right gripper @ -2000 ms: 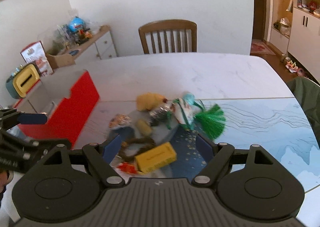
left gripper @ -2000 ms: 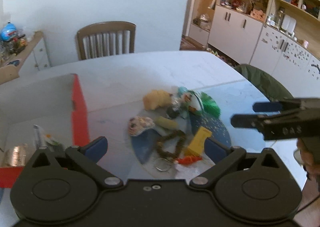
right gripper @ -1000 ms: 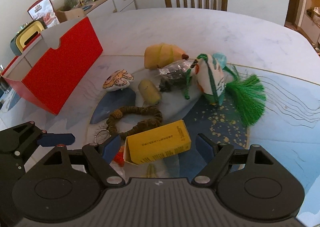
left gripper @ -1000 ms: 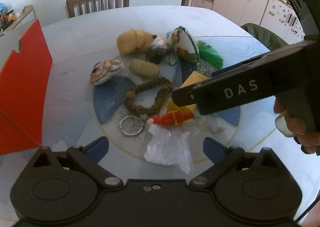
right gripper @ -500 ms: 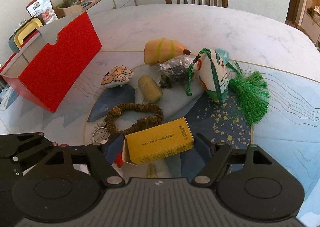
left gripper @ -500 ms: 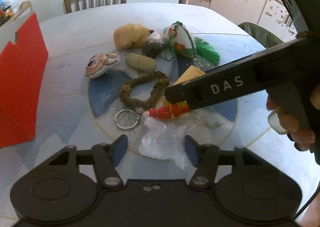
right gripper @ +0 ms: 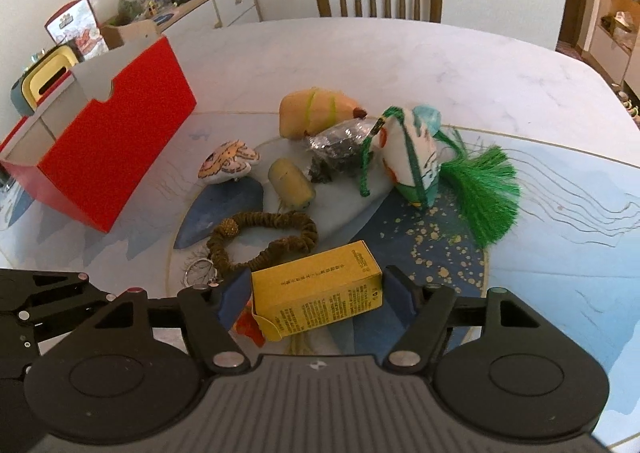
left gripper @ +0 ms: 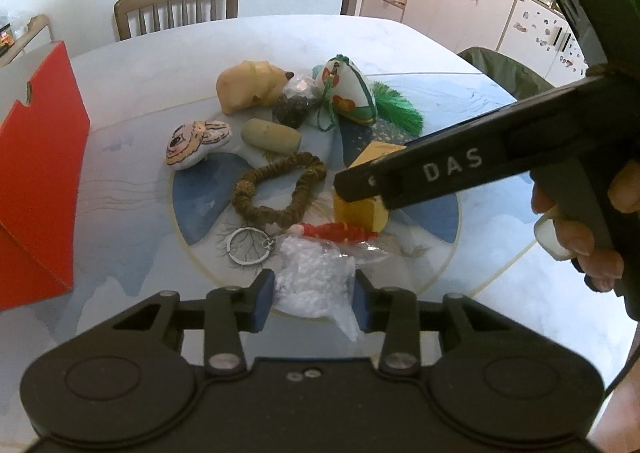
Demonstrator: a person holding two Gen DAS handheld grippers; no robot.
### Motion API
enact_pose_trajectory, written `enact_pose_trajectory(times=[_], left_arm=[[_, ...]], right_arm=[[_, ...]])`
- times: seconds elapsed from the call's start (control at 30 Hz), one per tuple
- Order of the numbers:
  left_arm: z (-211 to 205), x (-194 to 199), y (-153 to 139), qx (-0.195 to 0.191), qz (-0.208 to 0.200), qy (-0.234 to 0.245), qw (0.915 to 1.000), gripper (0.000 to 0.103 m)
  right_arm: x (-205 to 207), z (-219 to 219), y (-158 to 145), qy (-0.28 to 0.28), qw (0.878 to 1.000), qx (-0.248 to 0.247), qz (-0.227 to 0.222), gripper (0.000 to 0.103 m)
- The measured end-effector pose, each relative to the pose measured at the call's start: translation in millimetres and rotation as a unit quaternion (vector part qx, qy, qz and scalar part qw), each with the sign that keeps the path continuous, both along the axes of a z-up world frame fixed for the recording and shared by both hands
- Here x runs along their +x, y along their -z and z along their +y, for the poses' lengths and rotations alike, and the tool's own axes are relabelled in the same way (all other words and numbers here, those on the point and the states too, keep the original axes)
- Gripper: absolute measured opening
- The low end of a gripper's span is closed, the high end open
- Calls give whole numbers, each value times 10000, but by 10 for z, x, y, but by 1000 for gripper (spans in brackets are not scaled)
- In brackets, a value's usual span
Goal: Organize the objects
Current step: 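Close right tool on yellow carton while left tool closes on clear plastic bag, then carry yellow carton and plastic bag up and over into the cardboard box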
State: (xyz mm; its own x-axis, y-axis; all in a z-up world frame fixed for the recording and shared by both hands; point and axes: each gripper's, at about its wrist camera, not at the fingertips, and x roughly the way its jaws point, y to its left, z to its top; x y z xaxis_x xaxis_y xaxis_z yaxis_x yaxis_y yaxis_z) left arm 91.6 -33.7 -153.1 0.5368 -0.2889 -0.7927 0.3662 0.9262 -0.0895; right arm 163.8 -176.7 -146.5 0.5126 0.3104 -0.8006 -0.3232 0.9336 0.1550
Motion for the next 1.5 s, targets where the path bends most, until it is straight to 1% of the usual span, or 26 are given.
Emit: enact_pose_trajectory(times=[0.2, 0.3, 0.6, 0.73, 0.93, 1.07, 1.3, 1.5], left_arm=[[101, -34, -152, -114, 24, -70, 9999, 38], [187, -40, -278, -257, -16, -111, 9996, 38], [453, -10, -657, -485, -155, -238, 9984, 38], [631, 14, -838, -605, -232, -357, 9973, 38], [894, 36, -1072, -592, -454, -473, 9961, 38], [1067, 29, -1160, -577, -541, -544, 9954, 38], [1440, 64, -1288, -537, -623, -743, 9938, 38], [1830, 125, -1375, -443, -723, -937, 9920, 38]], right_arm=[[-73, -49, -161, 146, 9998, 105, -132, 71], [-123, -52, -273, 185, 9995, 151, -227, 71], [-278, 77, -656, 253, 9976, 421, -484, 71], [-337, 231, -832, 195, 9966, 495, -622, 71], [-373, 530, -1052, 86, 9944, 644, -831, 71], [-351, 788, -1150, 31, 9930, 735, -928, 71], [-307, 1280, -1308, -246, 9901, 797, -1132, 70], [-263, 1622, -1362, -417, 9891, 819, -1150, 70]])
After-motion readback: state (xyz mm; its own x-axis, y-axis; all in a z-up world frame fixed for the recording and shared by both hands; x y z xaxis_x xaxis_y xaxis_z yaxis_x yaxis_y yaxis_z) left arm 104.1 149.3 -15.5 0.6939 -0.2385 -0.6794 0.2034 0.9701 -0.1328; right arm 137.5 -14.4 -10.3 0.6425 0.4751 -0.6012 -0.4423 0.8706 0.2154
